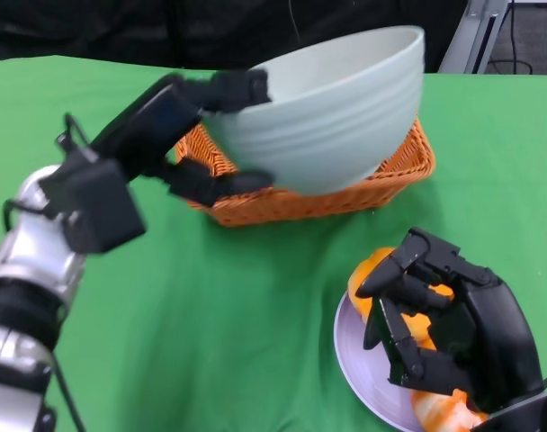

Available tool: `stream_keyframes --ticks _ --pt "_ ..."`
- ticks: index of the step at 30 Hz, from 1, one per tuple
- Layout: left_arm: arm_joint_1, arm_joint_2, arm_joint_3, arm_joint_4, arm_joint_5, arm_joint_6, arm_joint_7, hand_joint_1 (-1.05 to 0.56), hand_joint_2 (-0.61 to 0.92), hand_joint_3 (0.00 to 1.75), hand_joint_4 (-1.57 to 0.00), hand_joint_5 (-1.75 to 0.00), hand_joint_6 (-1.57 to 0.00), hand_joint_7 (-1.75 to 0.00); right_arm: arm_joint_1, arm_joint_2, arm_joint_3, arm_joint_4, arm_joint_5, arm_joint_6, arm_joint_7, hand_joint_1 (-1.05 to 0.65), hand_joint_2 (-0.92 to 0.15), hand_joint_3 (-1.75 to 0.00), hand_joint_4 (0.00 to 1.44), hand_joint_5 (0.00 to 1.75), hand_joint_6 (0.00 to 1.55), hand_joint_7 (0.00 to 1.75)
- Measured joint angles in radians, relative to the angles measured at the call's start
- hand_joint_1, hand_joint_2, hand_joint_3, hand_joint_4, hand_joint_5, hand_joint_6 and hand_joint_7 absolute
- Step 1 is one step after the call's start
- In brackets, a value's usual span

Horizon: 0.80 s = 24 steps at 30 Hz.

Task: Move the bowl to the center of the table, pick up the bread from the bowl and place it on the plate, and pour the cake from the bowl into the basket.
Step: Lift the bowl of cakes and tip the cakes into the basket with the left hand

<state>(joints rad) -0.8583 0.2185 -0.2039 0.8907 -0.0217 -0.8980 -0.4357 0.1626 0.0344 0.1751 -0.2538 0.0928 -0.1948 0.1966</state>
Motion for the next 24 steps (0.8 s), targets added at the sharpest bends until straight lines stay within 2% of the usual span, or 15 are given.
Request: stream_keyframes --ticks 7,13,24 --pt "-0.085 -0.094 0.02 0.119 0.077 0.024 0.032 -0.19 0.81 0.73 -0.69 -1.75 -0.55 -1.58 0.0 0.004 0.009 0.04 -0.008 -0.022 0.002 -0.23 -0.56 -1.09 0.74 1.73 0.65 1.52" --pt "-0.135 -0.135 0.022 0.18 0.165 0.038 0.125 -0.17 0.81 0.74 -0.71 -1.75 -0.55 -1.58 -0.002 0.006 0.016 0.058 -0.012 -0.027 0.003 -0.23 -0.56 -1.09 0.73 1.74 0.65 1.53" --pt "-0.22 -0.233 0.033 0.279 0.217 0.127 0.23 -0.21 0.87 0.68 -0.7 -1.75 -0.5 -1.62 -0.004 0.006 0.024 0.085 -0.011 -0.048 0.015 -0.24 -0.53 -1.13 0.71 1.75 0.65 1.55"
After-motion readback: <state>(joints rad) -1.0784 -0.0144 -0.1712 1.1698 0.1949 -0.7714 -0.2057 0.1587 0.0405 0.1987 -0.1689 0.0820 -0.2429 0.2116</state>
